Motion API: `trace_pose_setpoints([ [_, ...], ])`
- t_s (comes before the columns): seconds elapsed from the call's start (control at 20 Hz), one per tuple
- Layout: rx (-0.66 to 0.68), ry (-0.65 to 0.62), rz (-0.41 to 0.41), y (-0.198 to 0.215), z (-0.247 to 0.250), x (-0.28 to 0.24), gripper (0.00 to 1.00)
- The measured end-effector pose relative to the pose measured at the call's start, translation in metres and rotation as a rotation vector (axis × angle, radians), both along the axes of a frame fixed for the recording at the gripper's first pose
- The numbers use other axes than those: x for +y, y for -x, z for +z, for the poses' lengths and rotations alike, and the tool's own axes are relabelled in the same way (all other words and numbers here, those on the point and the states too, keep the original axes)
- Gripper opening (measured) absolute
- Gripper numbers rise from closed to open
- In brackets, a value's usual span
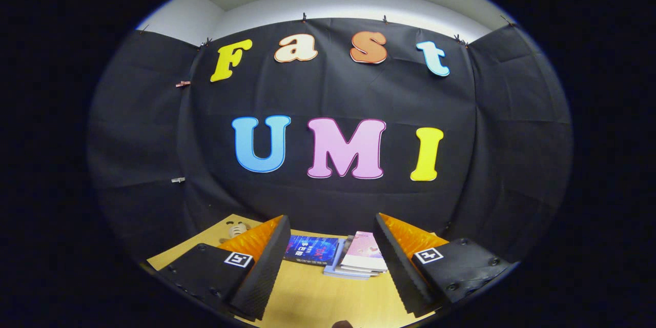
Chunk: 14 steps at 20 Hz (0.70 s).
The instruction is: Open the storage box then place both shoes into the box .Put the left shoe in first, then the right shoe, with the right side of both shoes facing outward in a uniform manner.
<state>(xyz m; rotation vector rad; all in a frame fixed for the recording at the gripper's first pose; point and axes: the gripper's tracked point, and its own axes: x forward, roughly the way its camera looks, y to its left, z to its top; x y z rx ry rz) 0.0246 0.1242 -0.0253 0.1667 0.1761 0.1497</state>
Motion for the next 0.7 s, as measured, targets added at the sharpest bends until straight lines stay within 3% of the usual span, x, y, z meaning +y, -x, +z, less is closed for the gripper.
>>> trace_pose_setpoints([
  [0.7, 0.004, 0.019, 0.023, -0.001, -0.006, -0.049, 0.98],
])
